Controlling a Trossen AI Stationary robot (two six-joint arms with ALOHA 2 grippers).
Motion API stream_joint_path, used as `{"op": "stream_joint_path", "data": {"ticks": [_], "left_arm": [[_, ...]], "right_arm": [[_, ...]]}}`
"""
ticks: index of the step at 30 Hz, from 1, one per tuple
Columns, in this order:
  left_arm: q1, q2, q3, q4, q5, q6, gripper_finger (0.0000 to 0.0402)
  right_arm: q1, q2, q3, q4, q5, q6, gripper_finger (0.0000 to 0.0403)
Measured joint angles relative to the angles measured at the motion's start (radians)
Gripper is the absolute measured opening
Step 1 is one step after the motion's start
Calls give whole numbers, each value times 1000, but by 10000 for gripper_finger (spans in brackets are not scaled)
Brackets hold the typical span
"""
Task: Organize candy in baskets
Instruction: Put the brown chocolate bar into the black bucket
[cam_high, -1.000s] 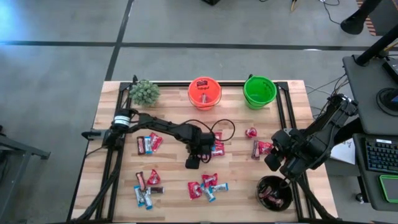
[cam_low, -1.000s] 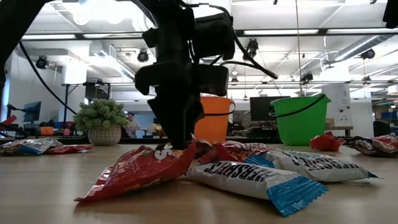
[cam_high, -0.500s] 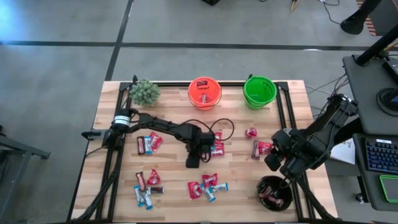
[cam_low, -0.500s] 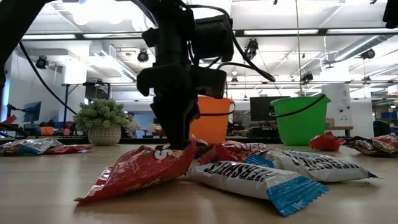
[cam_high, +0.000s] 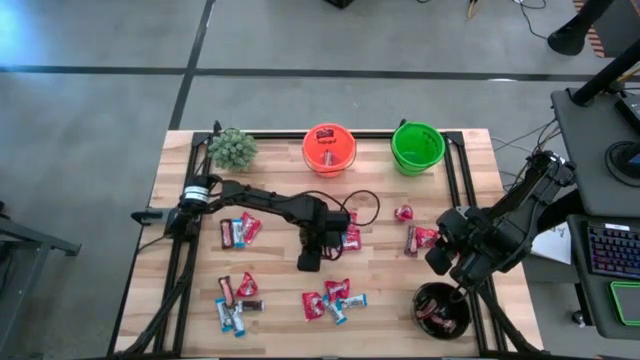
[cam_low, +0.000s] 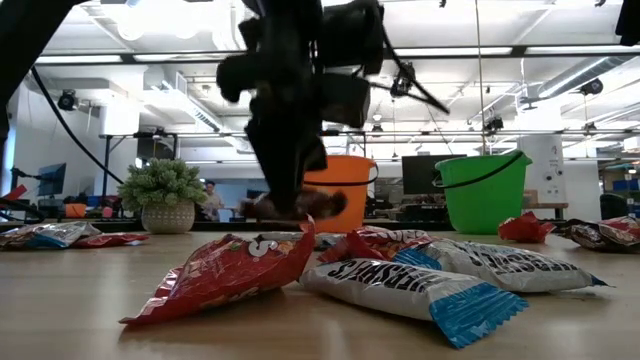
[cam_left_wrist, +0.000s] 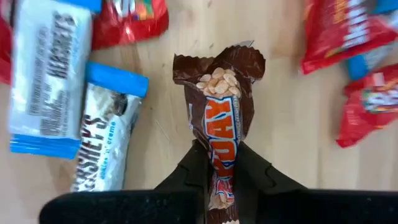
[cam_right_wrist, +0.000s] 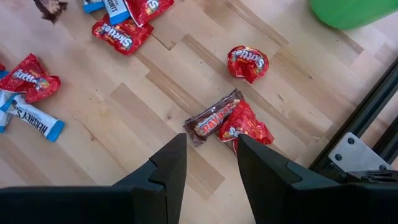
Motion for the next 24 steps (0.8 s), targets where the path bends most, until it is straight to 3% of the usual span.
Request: {"op": "stream_joint_path", "data": {"ticks": [7, 13, 20, 24], "left_arm": [[0, 0, 215, -190, -18, 64, 13], [4, 0, 440, -326, -97, 96, 13], [18, -1, 655, -407, -139, 100, 13], [22, -7, 720, -407, -198, 108, 13]], "right_arm": [[0, 0, 0, 4, 2, 0, 132], [0, 0, 0, 7, 85, -5, 132], [0, 0, 0, 11, 112, -5, 151], [-5, 0, 0, 42, 185, 3, 167]]}}
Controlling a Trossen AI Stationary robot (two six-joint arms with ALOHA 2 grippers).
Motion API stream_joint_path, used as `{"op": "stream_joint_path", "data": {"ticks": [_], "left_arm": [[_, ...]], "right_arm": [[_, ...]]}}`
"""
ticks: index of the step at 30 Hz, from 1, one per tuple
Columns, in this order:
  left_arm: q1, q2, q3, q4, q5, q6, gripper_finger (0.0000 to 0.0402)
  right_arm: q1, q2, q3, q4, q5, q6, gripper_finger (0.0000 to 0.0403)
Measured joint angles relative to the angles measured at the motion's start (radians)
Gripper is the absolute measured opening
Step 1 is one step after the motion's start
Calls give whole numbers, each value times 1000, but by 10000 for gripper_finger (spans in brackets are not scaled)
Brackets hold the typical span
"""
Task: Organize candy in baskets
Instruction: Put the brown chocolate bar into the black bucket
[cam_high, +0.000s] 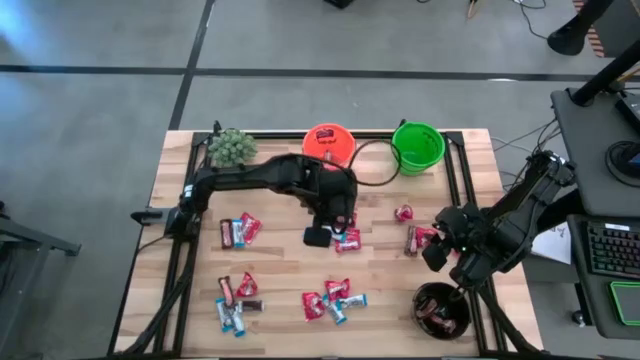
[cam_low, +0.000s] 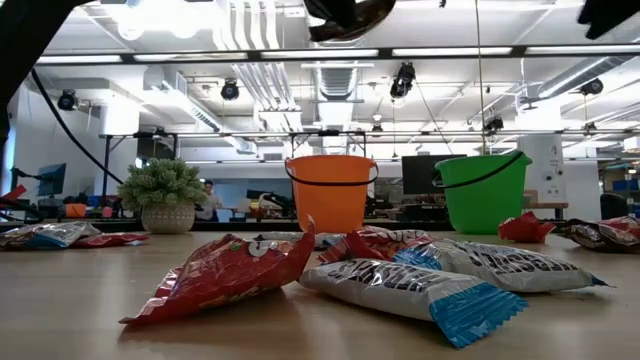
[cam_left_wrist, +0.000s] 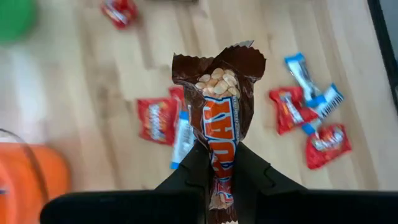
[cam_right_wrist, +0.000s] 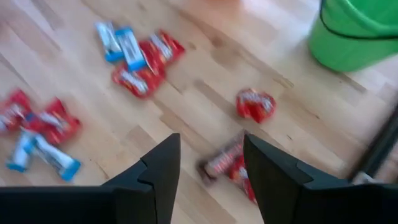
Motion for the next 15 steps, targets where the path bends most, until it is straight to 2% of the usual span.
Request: {"op": "stream_joint_path", "data": {"ticks": [5, 7, 10, 15], "left_arm": [[15, -20, -15, 5, -58, 2, 13], [20, -20, -16, 6, -73, 6, 13], [27, -20, -16, 31, -75, 17, 13], [37, -20, -16, 100, -75, 25, 13]], "right_arm": [[-17, 0, 26, 116, 196, -46, 173], [-33, 0, 34, 183, 238, -97, 173], [-71, 0, 38, 282, 281, -196, 174], [-156, 1, 38, 416, 288, -321, 174]]}}
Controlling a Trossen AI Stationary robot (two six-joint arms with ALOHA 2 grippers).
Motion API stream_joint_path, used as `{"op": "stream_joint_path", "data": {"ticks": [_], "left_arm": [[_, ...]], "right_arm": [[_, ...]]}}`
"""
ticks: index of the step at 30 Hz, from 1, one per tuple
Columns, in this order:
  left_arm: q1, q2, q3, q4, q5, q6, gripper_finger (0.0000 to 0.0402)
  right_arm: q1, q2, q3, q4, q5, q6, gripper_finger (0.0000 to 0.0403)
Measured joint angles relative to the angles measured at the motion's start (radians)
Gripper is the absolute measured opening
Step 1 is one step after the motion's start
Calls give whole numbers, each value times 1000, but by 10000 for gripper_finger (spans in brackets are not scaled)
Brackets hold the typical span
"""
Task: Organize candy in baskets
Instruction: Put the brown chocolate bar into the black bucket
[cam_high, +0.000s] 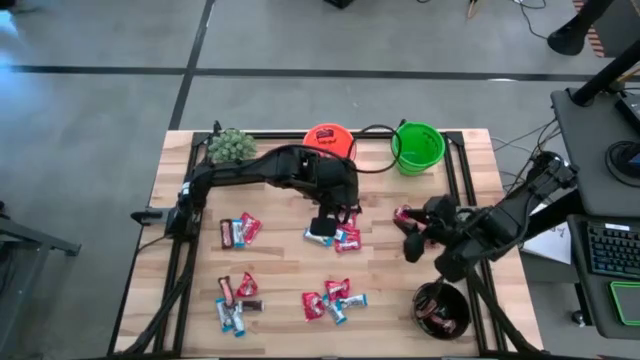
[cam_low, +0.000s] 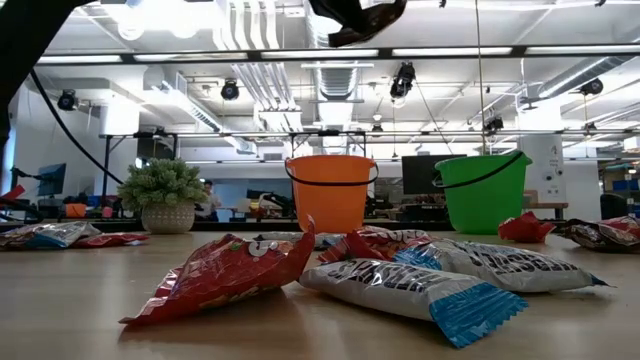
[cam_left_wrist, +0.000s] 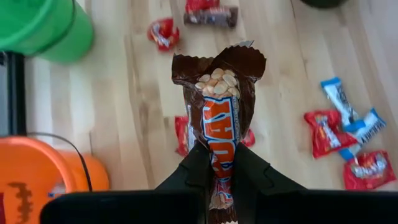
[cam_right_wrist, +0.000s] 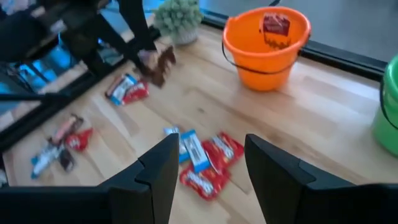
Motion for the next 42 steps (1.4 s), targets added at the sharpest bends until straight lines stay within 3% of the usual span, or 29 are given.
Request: {"op": "stream_joint_path", "data": {"ticks": [16, 42], "left_arm": [[18, 0, 0, 130, 0, 34, 13], [20, -26, 6, 281, -47, 79, 13]], "right_arm": [[-156, 2, 0, 425, -35, -302, 171], [-282, 3, -23, 449, -66, -327, 169]]}}
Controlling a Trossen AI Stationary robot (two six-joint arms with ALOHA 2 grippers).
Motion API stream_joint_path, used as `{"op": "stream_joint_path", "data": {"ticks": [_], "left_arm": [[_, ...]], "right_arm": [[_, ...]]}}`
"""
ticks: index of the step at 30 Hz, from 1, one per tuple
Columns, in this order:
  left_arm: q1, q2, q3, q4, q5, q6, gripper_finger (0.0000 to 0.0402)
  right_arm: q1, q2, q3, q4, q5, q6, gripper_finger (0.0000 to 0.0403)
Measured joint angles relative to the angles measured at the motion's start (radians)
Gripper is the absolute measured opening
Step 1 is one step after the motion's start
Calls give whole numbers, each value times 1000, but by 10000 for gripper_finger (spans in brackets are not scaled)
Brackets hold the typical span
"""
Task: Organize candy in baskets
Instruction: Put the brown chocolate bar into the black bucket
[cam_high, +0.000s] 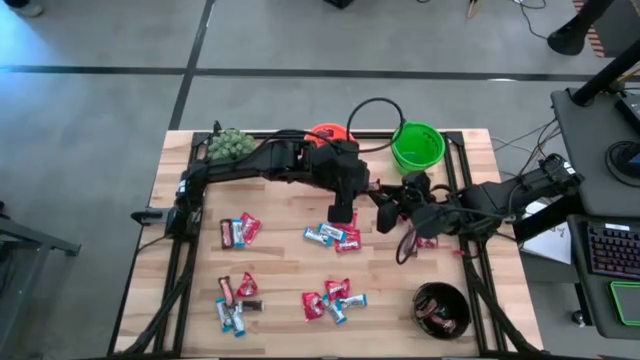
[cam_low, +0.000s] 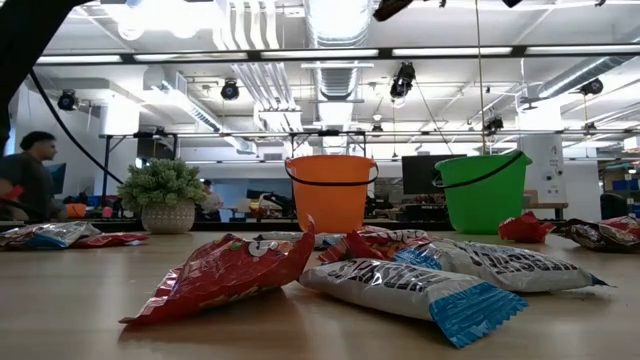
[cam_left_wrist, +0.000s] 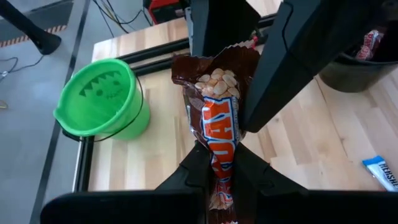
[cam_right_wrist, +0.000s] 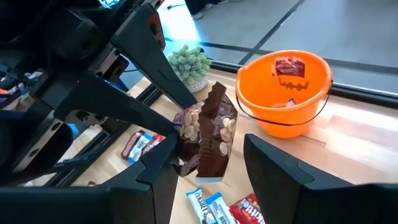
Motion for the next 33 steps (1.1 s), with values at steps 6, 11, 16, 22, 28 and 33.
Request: {"op": "stream_joint_path", "data": {"ticks": [6, 11, 16, 22, 28, 33], "left_arm": [[0, 0, 9, 13, -1, 3, 13], [1, 1, 9, 13, -1, 7, 13], [3, 2, 9, 12, -3, 7, 13], [8, 2, 9, 12, 1, -3, 13], [11, 2, 8, 11, 4, -10, 15], [11, 2, 8, 9, 5, -12, 27]], "right_arm": [[-21, 0, 0, 35, -4, -44, 150], [-27, 0, -2, 49, -4, -83, 110], [-33, 0, -2, 49, -4, -101, 69], [-38, 0, -2, 51, -13, -123, 50], [-38, 0, -2, 52, -19, -140, 25], [-38, 0, -2, 53, -23, -157, 20]]}}
